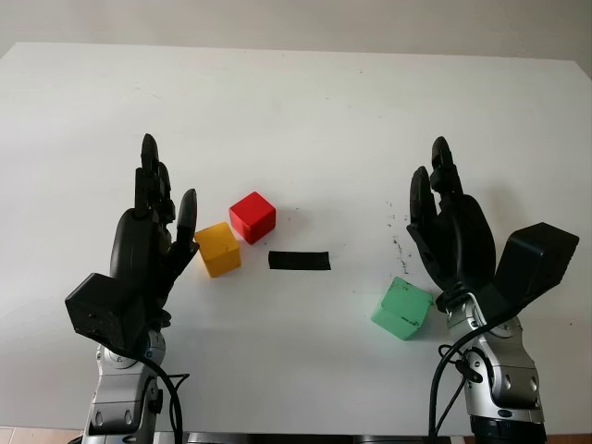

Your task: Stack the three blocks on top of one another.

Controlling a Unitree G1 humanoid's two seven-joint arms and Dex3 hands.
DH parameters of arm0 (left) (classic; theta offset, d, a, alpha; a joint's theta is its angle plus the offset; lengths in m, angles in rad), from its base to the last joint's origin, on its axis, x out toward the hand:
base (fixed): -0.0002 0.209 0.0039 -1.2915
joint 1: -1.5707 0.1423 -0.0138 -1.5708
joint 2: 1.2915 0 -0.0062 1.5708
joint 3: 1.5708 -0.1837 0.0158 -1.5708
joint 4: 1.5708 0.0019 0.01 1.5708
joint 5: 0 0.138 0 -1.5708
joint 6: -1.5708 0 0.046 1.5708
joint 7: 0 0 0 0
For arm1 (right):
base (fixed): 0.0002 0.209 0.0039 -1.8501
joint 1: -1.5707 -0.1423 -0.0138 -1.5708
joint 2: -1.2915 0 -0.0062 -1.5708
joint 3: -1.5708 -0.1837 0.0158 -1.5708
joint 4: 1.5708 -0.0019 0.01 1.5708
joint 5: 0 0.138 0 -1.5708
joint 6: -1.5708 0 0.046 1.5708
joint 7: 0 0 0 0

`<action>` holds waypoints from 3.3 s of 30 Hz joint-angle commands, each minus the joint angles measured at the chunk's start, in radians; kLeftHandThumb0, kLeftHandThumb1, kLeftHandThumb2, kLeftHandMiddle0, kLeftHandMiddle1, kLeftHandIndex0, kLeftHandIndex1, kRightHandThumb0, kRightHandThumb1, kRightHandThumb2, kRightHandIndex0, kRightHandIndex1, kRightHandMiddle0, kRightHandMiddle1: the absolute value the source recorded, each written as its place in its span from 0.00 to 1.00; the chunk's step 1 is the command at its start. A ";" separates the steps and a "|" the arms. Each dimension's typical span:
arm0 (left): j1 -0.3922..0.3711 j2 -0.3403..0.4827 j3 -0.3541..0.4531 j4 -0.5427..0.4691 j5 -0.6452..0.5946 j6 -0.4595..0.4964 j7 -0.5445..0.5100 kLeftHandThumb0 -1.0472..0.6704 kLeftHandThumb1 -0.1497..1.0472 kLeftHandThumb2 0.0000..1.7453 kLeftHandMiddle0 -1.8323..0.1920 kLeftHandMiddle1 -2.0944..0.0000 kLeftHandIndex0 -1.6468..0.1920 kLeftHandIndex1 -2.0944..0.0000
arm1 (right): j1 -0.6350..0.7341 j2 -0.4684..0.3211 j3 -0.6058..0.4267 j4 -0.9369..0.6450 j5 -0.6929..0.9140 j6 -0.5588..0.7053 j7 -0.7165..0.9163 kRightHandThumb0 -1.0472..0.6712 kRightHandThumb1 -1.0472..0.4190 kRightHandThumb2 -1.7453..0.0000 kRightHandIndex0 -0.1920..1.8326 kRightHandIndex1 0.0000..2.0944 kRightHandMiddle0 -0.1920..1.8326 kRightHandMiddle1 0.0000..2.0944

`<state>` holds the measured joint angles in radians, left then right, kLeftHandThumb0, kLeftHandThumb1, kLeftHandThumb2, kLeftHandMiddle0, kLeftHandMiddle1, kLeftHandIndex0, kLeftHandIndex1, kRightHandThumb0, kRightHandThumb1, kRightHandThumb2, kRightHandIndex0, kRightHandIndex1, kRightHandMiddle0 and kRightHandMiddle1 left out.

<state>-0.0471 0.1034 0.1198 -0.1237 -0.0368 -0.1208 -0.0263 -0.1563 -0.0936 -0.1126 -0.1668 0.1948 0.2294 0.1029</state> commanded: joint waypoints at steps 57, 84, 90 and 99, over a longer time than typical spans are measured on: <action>-0.766 0.689 -0.164 0.160 0.328 0.082 -0.514 0.26 0.92 0.02 0.81 0.99 0.69 0.93 | 0.075 0.003 0.035 -0.040 -0.087 -0.071 -0.005 0.22 0.00 0.64 0.00 0.00 0.00 0.00; -1.020 0.688 -0.491 0.606 0.981 -0.705 -0.071 0.27 0.81 0.04 0.85 0.98 0.62 0.96 | 0.131 0.028 0.029 -0.085 -0.065 -0.057 -0.037 0.24 0.00 0.65 0.00 0.00 0.00 0.00; -1.020 0.654 -0.492 0.662 0.916 -0.714 -0.100 0.26 0.85 0.04 0.84 0.97 0.60 0.95 | 0.140 0.031 0.027 -0.093 -0.065 -0.056 -0.045 0.23 0.00 0.66 0.00 0.00 0.00 0.00; -1.029 0.635 -0.512 0.670 0.899 -0.702 -0.200 0.28 0.82 0.03 0.84 0.98 0.60 0.95 | 0.148 0.039 0.027 -0.098 -0.060 -0.060 -0.048 0.24 0.00 0.66 0.00 0.00 0.00 0.00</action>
<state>-1.0375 0.7407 -0.3814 0.5465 0.8666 -0.8222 -0.2205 -0.0196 -0.0585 -0.0822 -0.2410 0.1294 0.1758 0.0590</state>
